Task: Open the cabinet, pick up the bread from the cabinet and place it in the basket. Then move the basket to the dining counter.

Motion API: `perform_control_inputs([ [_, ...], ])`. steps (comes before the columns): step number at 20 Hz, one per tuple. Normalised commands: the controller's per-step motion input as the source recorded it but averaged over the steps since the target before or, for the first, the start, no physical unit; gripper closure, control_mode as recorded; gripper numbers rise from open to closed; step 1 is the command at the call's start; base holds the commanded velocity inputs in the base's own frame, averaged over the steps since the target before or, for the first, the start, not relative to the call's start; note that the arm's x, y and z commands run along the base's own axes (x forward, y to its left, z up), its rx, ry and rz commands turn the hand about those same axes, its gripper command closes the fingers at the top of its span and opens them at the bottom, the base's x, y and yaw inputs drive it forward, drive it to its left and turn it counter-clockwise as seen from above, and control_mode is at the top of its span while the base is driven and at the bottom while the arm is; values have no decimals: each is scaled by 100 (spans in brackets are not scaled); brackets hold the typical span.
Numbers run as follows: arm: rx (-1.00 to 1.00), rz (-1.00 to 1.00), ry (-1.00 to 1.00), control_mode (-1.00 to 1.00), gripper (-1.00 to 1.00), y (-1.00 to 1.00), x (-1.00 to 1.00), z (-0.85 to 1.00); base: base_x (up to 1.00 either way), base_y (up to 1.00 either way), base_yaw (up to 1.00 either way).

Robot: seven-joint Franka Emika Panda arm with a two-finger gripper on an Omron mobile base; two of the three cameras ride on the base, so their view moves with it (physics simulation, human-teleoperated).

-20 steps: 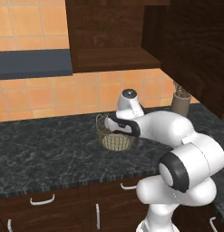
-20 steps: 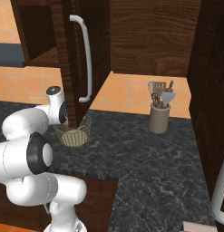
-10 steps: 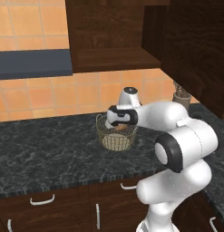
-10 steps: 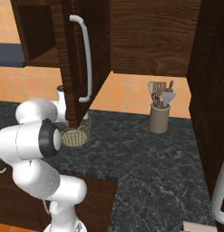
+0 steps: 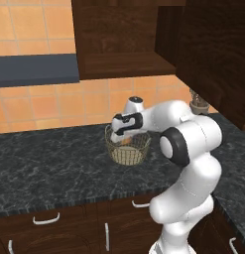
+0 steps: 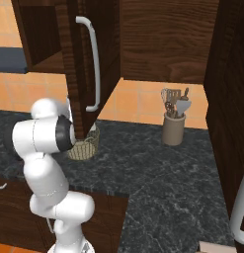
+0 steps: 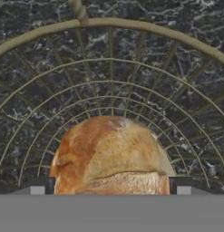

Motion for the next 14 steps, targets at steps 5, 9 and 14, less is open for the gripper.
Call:
perform_control_inputs([
  [5,0,10,13,-100,-100,7,32,-22,0,0,0],
  [9,0,11,10,-100,-100,26,38,-17,0,0,0],
  [14,0,9,0,-100,-100,8,-15,15,0,0,0],
])
